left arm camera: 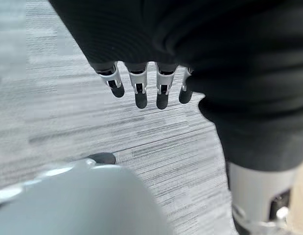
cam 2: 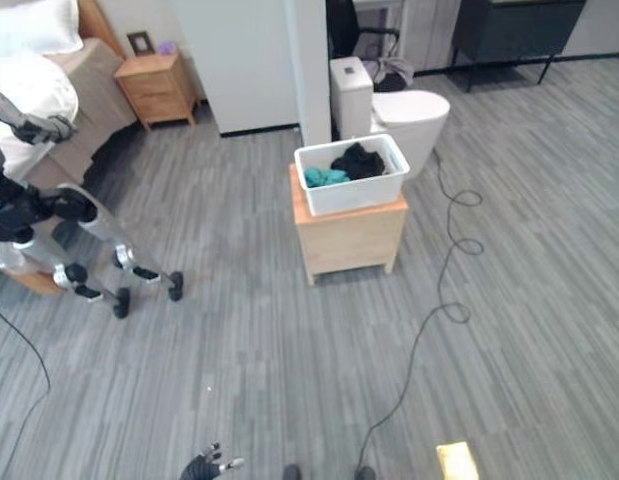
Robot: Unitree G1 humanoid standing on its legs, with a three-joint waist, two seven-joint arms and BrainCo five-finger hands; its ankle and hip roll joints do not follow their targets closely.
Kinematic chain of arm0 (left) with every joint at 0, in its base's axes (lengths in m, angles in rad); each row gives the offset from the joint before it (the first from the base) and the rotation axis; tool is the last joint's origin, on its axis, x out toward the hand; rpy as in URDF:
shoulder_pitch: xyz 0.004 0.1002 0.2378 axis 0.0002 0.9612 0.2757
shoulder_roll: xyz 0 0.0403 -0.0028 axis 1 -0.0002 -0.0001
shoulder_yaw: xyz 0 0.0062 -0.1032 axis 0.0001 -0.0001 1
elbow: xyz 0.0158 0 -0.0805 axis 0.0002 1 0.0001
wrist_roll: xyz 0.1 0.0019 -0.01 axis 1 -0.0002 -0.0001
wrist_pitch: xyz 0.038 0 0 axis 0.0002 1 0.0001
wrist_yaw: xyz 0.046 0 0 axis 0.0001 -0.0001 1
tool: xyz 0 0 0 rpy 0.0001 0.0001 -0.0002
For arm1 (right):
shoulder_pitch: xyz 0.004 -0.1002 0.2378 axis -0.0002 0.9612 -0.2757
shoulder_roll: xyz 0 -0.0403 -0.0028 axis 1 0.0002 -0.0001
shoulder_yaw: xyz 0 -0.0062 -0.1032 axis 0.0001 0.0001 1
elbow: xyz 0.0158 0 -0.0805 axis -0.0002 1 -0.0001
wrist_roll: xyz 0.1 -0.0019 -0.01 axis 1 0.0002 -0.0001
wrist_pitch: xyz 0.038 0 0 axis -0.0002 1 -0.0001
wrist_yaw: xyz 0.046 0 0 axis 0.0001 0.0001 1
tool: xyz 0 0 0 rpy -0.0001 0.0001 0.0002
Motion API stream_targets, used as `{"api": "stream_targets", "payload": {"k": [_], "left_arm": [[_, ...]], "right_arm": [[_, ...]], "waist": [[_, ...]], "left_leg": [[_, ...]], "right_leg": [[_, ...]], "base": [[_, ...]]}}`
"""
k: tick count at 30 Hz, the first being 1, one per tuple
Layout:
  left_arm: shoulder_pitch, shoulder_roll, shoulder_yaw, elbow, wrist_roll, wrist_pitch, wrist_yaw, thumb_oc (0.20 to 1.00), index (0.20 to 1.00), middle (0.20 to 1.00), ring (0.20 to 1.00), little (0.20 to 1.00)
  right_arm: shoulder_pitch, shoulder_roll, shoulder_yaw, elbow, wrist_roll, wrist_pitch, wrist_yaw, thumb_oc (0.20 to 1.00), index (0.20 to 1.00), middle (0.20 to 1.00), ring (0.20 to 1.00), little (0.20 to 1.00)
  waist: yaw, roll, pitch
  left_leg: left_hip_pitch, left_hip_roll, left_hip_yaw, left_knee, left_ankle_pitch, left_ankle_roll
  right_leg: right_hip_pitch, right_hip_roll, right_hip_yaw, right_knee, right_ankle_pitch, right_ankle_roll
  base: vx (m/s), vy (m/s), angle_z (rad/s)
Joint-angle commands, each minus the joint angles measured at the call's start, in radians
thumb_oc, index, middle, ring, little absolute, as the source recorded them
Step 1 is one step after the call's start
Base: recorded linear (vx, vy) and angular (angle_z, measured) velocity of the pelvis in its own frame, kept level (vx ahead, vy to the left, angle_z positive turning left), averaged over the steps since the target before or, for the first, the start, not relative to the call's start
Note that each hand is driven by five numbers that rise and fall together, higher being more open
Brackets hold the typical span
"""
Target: Grab the laundry basket,head to the washer,open it,put in the laundry and shut it.
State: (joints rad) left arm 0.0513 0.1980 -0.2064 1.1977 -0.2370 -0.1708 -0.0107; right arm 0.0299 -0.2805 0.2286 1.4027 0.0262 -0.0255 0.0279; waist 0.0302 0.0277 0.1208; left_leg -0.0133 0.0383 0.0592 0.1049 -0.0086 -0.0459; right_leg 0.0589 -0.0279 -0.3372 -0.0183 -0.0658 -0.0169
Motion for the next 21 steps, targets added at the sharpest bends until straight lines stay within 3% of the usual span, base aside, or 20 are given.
{"api": "stream_targets", "payload": {"k": [1,3,5,6,7,11,13,15,16,17,18,19,20,21], "left_arm": [[-0.022,0.007,0.007,-0.022,-0.047,-0.007,-0.005,1.0,1.0,1.0,1.0,1.0],[-0.023,0.007,0.012,-0.015,-0.046,-0.006,-0.003,1.0,1.0,1.0,1.0,1.0],[-0.019,0.006,0.012,-0.004,-0.044,-0.002,-0.007,1.0,1.0,1.0,1.0,1.0],[-0.015,0.009,0.013,-0.002,-0.043,-0.003,-0.008,1.0,1.0,1.0,1.0,1.0],[-0.005,0.013,0.022,0.023,-0.038,-0.002,-0.011,1.0,1.0,1.0,1.0,1.0],[0.003,0.023,0.053,0.051,-0.049,-0.008,-0.001,1.0,1.0,1.0,1.0,1.0],[0.004,0.026,0.082,0.06,-0.062,-0.009,0.011,1.0,1.0,1.0,1.0,1.0],[0.013,0.036,0.111,0.067,-0.073,-0.009,0.015,1.0,1.0,1.0,1.0,1.0],[0.011,0.044,0.113,0.065,-0.065,-0.009,0.017,1.0,1.0,1.0,1.0,1.0],[-0.004,0.076,0.112,0.041,-0.064,-0.008,0.018,1.0,1.0,1.0,1.0,1.0],[-0.004,0.076,0.112,0.041,-0.064,-0.008,0.018,1.0,1.0,1.0,1.0,1.0],[-0.012,0.087,0.109,0.027,-0.062,-0.012,0.022,1.0,1.0,1.0,1.0,1.0],[-0.024,0.098,0.106,0.007,-0.065,-0.01,0.021,1.0,1.0,1.0,1.0,1.0],[-0.037,0.113,0.104,-0.004,-0.072,-0.014,0.029,1.0,1.0,1.0,1.0,1.0]], "right_arm": [[-0.01,-0.006,0.046,0.028,0.034,-0.007,0.005,1.0,1.0,1.0,1.0,1.0],[-0.017,-0.011,0.05,0.023,0.036,-0.008,0.005,1.0,1.0,1.0,1.0,1.0],[-0.024,-0.019,0.055,0.016,0.036,-0.006,0.007,1.0,1.0,1.0,1.0,1.0],[-0.028,-0.022,0.057,0.012,0.039,-0.007,0.007,1.0,1.0,1.0,1.0,1.0],[-0.038,-0.029,0.062,-0.008,0.054,-0.014,0.012,1.0,1.0,1.0,1.0,1.0],[-0.048,-0.027,0.079,-0.058,0.073,-0.029,0.013,1.0,1.0,1.0,1.0,1.0],[-0.057,-0.014,0.085,-0.083,0.086,-0.03,0.016,1.0,1.0,1.0,1.0,1.0],[-0.057,0.003,0.093,-0.096,0.081,-0.03,0.027,1.0,1.0,1.0,1.0,1.0],[-0.052,0.013,0.098,-0.106,0.075,-0.03,0.035,1.0,1.0,1.0,1.0,1.0],[-0.045,0.017,0.101,-0.124,0.073,-0.026,0.047,1.0,1.0,1.0,1.0,1.0],[-0.045,0.016,0.101,-0.124,0.073,-0.026,0.047,1.0,1.0,1.0,1.0,1.0],[-0.038,0.018,0.101,-0.131,0.077,-0.025,0.048,1.0,1.0,1.0,1.0,1.0],[-0.04,0.016,0.097,-0.139,0.078,-0.021,0.048,1.0,1.0,1.0,1.0,1.0],[-0.043,0.016,0.083,-0.149,0.086,-0.02,0.046,1.0,1.0,1.0,1.0,1.0]], "waist": [[0.003,-0.027,0.055],[0.002,-0.034,0.063],[0.001,-0.037,0.071],[0.009,-0.042,0.071],[0.032,-0.051,0.06],[0.058,-0.054,0.045],[0.074,-0.065,0.026],[0.102,-0.077,0.003],[0.112,-0.093,-0.007],[0.109,-0.123,-0.005],[0.109,-0.122,-0.007],[0.096,-0.122,0.002],[0.079,-0.11,0.013],[0.059,-0.093,0.024]], "left_leg": [[-0.174,0.119,-0.107,0.311,0.107,-0.066],[-0.222,0.113,-0.109,0.382,0.119,-0.053],[-0.27,0.133,-0.033,0.375,0.121,-0.043],[-0.299,0.116,-0.018,0.358,0.103,-0.04],[-0.336,0.054,-0.03,0.235,0.075,-0.031],[-0.35,0.02,-0.08,-0.02,0.135,-0.039],[-0.377,0.019,-0.044,-0.055,0.159,-0.04],[-0.368,0.012,-0.048,-0.022,0.175,-0.019],[-0.378,-0.008,-0.048,0.024,0.159,-0.001],[-0.315,-0.075,-0.029,0.053,0.082,0.071],[-0.316,-0.073,-0.03,0.053,0.083,0.071],[-0.294,-0.087,-0.023,0.053,0.061,0.09],[-0.265,-0.092,-0.028,0.049,0.045,0.106],[-0.183,-0.101,-0.027,0.019,0.012,0.134]], "right_leg": [[0.078,-0.027,0.056,-0.006,-0.067,0.014],[0.08,-0.021,0.048,-0.008,-0.074,0.011],[0.099,-0.01,0.041,-0.004,-0.101,0.002],[0.104,-0.011,0.044,-0.003,-0.11,0.003],[0.112,-0.009,0.059,0.003,-0.135,0.014],[0.15,0.005,0.088,0.017,-0.187,0.028],[0.197,0.002,0.108,0.017,-0.211,0.047],[0.226,-0.02,0.127,0.051,-0.22,0.066],[0.226,-0.047,0.131,0.12,-0.2,0.084],[0.104,-0.126,0.155,0.473,0.043,0.153],[0.102,-0.125,0.155,0.472,0.044,0.153],[0.059,-0.135,0.165,0.607,0.133,0.157],[0.001,-0.139,0.17,0.707,0.17,0.163],[-0.075,-0.187,0.127,0.81,0.187,0.168]], "base": [[-0.06,-0.165,0.05],[0.02,-0.156,-0.06],[0.14,-0.15,-0.09],[0.28,-0.042,0.17],[0.34,0.001,0.17],[0.31,0.028,-0.31],[0.58,0.089,-0.42],[0.64,0.162,-0.42],[0.89,0.368,-0.85],[0.69,0.309,-0.82],[0.61,0.333,-0.7],[0.23,0.152,-0.06],[0.52,0.285,0.18],[0.54,0.238,0.38]]}}
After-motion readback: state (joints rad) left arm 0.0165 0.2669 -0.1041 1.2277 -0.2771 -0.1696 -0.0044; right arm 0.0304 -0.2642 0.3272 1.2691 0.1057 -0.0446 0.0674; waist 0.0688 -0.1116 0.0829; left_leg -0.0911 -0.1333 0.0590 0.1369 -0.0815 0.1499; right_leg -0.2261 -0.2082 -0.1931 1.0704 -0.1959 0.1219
